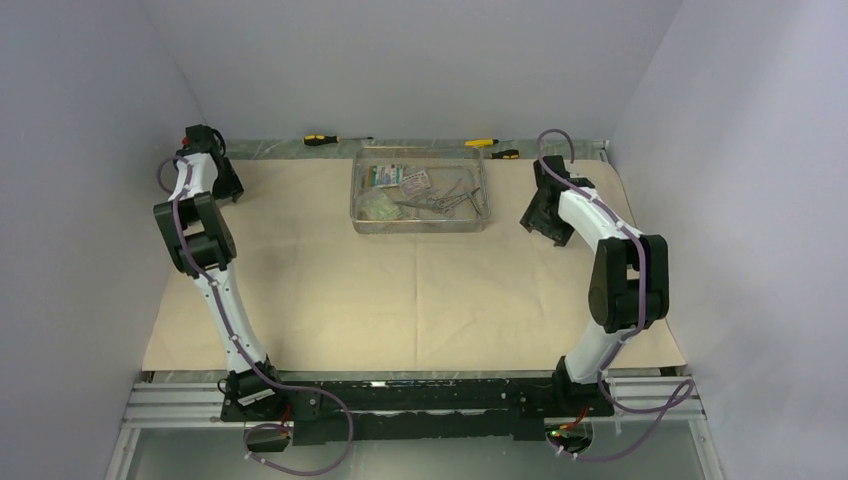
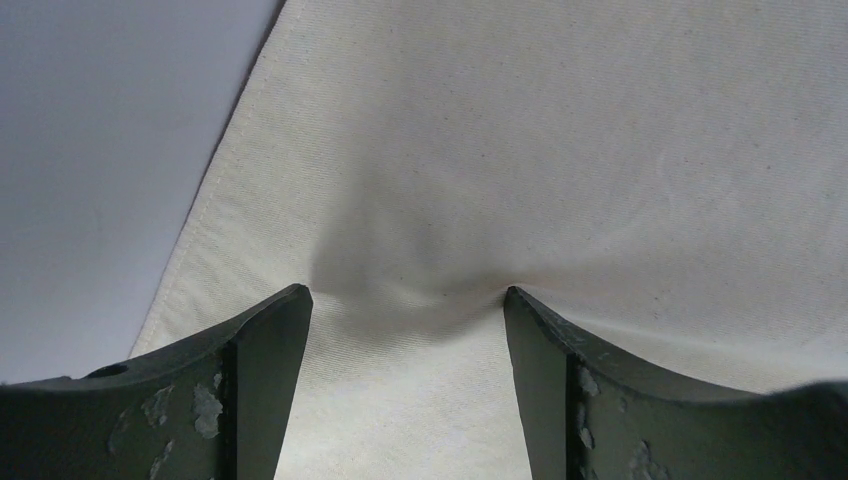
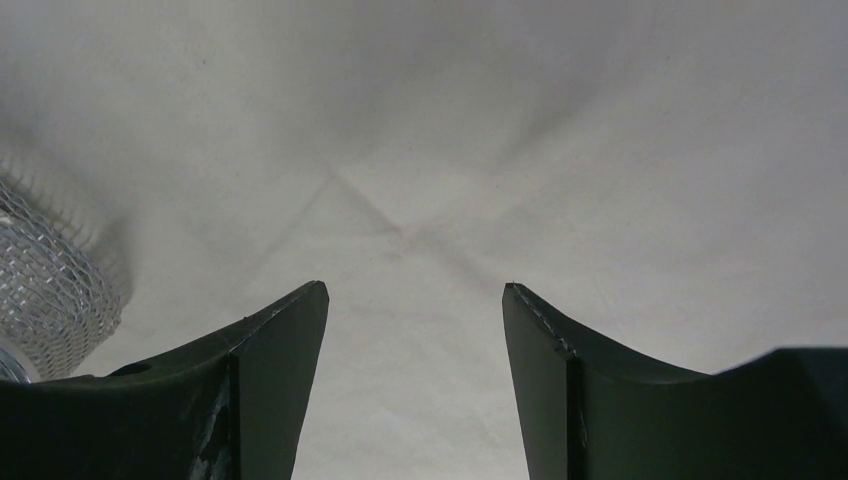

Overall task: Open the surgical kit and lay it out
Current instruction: Smooth out the surgical kit at the center of the board.

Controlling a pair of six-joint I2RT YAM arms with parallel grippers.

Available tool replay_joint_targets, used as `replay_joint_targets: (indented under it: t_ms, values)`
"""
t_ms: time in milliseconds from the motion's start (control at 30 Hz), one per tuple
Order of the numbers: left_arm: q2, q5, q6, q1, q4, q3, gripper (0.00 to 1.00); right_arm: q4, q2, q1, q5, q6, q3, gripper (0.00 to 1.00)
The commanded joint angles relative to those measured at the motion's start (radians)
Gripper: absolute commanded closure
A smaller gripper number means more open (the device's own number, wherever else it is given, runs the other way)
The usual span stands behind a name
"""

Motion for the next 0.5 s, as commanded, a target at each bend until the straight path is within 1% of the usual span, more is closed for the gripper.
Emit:
replay_joint_targets:
  t_ms: [0,100,233,367,433,467]
  values:
    - [0.128,-0.167,0.057,0.072,-0.098,0.014,0.24,0.010,0.006,-0.022,0.034,-0.039,0.054,0.32]
    - [0.093,-0.115,0.076,0.061,-0.097,0.044,0.24,0.023,0.009,-0.035,0.027,-0.048,0.068,0.32]
    - [-0.019,-0.013,0.141,0.015,-0.042,0.044,0.20,0.025,0.008,-0.041,0.025,-0.056,0.094,0.32]
    - [-0.098,0.008,0.122,0.002,0.014,0.053,0.18,0.025,0.009,-0.043,0.002,-0.068,0.107,0.32]
    - [-0.102,0.012,0.111,0.002,0.044,0.054,0.18,0.027,0.011,-0.044,0.002,-0.062,0.101,0.32]
    - [-0.090,0.020,0.107,0.002,0.052,0.058,0.21,0.026,0.013,-0.044,-0.004,-0.056,0.099,0.32]
